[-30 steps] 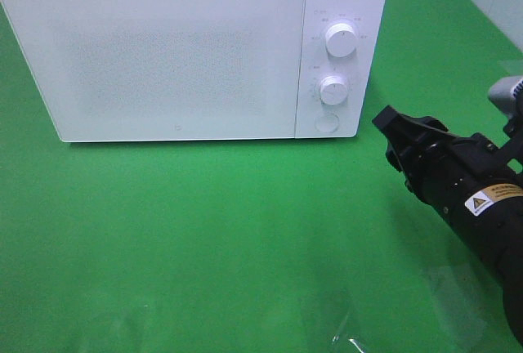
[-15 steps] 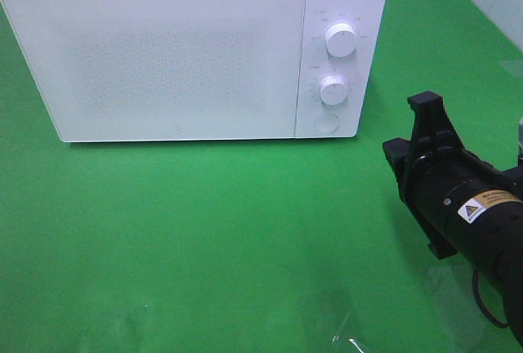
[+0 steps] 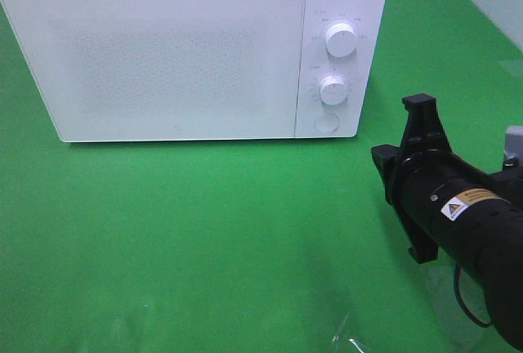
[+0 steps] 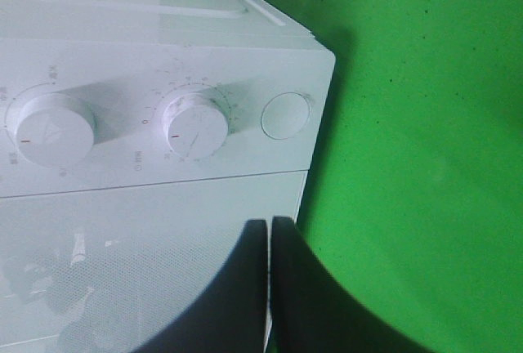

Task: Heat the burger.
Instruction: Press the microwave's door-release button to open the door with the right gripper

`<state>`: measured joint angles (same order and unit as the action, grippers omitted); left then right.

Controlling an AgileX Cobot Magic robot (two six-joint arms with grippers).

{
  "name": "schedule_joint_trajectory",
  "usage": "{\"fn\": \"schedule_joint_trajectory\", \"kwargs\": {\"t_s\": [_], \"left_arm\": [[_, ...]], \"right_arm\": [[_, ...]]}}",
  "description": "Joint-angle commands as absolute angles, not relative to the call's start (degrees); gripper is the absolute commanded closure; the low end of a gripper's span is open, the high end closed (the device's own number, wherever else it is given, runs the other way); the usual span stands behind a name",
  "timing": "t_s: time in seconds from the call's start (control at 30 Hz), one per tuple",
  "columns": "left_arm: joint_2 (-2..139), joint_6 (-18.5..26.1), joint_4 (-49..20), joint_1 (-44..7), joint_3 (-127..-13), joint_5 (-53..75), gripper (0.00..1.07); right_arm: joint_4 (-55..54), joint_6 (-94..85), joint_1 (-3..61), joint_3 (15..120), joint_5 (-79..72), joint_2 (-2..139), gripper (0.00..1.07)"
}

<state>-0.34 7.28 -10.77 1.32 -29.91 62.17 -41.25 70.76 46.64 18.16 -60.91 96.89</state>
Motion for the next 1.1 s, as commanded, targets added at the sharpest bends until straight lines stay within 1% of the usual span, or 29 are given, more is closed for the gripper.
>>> {"fn": "schedule_joint_trajectory", "kwargs": {"t_s": [0.03,0.2,0.27,0.3,0.33,0.4,0.63,0.7,1.1], "left_arm": [[-1.2,7.2,-11.1,1.0,-29.7,61.4,0.09],[-1.2,7.2,-11.1,1.0,-29.7,61.4,0.09],[-1.2,7.2,-11.1,1.0,-29.7,61.4,0.09],[-1.2,7.2,-11.1,1.0,-29.7,61.4,0.09],[-1.2,7.2,-11.1,1.0,-29.7,61.4,0.09],[-1.2,7.2,-11.1,1.0,-29.7,61.4,0.09],[-1.2,7.2,-11.1,1.0,-29.7,61.4,0.09],[-1.2,7.2,-11.1,1.0,-29.7,61.4,0.09],[-1.2,7.2,-11.1,1.0,-29.7,61.4,0.09]], "right_arm": [[-39.4,73.2,46.5,20.4,-60.6,99.5,1.07],[-36.6,75.7,45.1,22.0,-60.6,102.2,1.07],[-35.2,78.1,43.9,22.7,-60.5,103.4,1.07],[-33.7,79.0,42.3,23.5,-59.6,104.2,1.07],[-33.7,79.0,42.3,23.5,-59.6,104.2,1.07],[-30.8,79.5,39.4,25.6,-56.9,105.4,1.07],[-29.1,80.5,36.8,28.6,-53.1,106.9,1.07],[-27.3,81.7,35.3,31.3,-51.4,108.5,1.07],[-26.1,82.3,32.5,38.0,-49.6,113.1,1.07]]}}
